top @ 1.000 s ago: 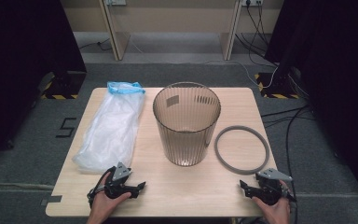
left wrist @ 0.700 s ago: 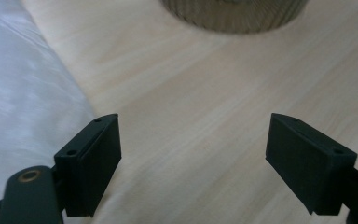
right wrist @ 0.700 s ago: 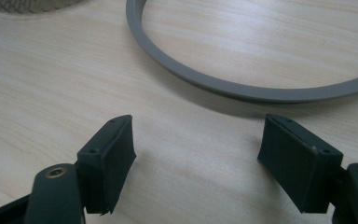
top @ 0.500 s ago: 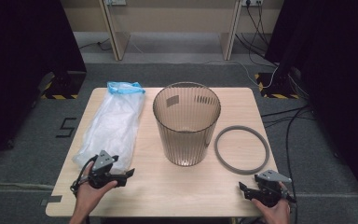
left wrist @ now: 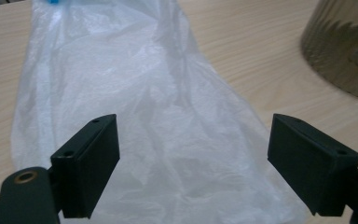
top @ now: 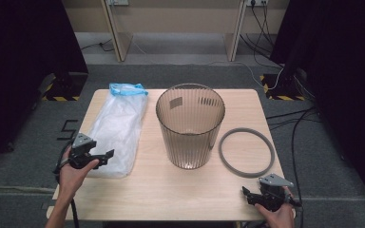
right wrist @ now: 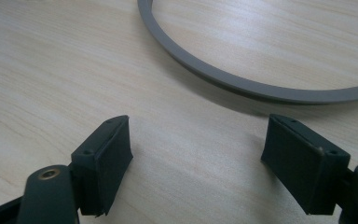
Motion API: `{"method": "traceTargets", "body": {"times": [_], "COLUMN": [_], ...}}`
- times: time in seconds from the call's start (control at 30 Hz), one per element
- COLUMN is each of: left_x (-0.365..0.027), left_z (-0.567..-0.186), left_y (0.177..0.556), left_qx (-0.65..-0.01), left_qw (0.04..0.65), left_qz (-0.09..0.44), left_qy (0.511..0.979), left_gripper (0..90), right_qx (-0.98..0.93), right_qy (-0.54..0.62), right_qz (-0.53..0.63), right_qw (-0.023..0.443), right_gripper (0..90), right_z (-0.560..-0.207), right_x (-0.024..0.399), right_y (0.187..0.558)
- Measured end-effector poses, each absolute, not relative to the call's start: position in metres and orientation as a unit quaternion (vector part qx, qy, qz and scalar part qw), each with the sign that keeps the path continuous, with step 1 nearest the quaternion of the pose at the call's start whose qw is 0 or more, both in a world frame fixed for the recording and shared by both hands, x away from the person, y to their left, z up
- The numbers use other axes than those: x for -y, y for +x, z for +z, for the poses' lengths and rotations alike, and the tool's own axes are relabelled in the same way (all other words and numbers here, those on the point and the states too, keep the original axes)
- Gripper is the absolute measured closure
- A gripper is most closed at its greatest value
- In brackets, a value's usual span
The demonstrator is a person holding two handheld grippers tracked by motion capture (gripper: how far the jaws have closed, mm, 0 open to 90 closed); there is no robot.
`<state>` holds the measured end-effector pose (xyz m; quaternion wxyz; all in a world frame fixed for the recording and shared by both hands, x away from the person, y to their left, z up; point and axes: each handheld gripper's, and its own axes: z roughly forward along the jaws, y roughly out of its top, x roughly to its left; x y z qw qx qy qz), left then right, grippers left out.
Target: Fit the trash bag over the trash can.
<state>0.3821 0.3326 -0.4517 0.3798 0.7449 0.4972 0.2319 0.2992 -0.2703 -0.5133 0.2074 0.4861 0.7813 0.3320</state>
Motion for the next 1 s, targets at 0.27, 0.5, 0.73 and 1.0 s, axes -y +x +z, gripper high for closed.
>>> {"method": "traceTargets", "body": {"times": [0.27, 0.5, 0.73, 1.0], "left_x": [-0.344, -0.349, -0.347, -0.334], "left_z": [-0.451, -0.459, -0.477, -0.497], "left_y": [0.408, 0.434, 0.448, 0.455], "left_qx": [-0.516, -0.534, -0.541, -0.533], "left_qw": [0.353, 0.325, 0.303, 0.281], "left_qz": [0.218, 0.199, 0.159, 0.138], "left_qy": [0.75, 0.754, 0.768, 0.786], "left_gripper": [16.0, 16.0, 15.7, 15.9], "right_qx": [-0.782, -0.782, -0.783, -0.783], "right_qy": [0.485, 0.484, 0.483, 0.482], "right_qz": [0.332, 0.333, 0.333, 0.333], "right_qw": [0.208, 0.207, 0.208, 0.208], "right_gripper": [20.1, 20.1, 20.1, 20.1], "right_z": [-0.514, -0.514, -0.514, -0.514], "right_x": [0.269, 0.269, 0.269, 0.27], "right_y": [0.299, 0.299, 0.299, 0.299]}}
